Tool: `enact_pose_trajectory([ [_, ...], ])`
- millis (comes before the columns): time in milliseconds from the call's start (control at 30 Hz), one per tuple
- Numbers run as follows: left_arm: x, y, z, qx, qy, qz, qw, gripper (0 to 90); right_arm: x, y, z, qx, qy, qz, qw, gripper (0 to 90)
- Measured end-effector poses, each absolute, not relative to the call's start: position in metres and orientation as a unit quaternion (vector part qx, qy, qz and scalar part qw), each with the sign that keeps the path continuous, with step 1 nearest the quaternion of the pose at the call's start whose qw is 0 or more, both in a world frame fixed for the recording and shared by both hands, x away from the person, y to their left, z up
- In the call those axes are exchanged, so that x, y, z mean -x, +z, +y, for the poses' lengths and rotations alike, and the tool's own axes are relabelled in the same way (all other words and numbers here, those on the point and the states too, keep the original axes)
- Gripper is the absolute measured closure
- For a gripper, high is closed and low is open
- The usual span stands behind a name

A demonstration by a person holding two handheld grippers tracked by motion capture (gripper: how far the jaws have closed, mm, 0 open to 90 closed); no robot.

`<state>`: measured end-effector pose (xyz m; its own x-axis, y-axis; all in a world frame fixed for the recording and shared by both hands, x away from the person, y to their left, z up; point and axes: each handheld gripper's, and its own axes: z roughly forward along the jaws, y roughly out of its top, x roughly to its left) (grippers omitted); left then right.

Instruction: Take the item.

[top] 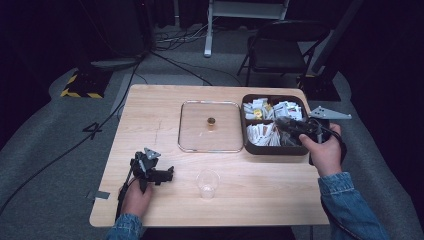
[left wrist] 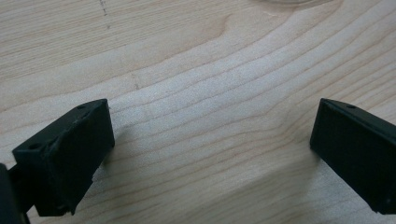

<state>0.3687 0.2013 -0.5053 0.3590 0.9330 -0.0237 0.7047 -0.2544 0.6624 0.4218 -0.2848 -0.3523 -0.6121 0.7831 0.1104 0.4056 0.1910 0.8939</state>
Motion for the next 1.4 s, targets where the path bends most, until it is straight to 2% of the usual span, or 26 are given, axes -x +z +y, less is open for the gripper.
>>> enact_pose_trajectory([
  [800, -0.37, -0.505, 0.201, -0.77, 0.191, 0.53, 0.3, 0.0, -0.39, -0.333, -0.195, -0.292, 0.522, 0.791, 0.129, 66.1],
  [1400, -0.371, -0.505, 0.201, -0.77, 0.191, 0.53, 0.3, 0.0, -0.367, -0.335, -0.153, -0.24, 0.534, 0.807, 0.079, 65.9],
])
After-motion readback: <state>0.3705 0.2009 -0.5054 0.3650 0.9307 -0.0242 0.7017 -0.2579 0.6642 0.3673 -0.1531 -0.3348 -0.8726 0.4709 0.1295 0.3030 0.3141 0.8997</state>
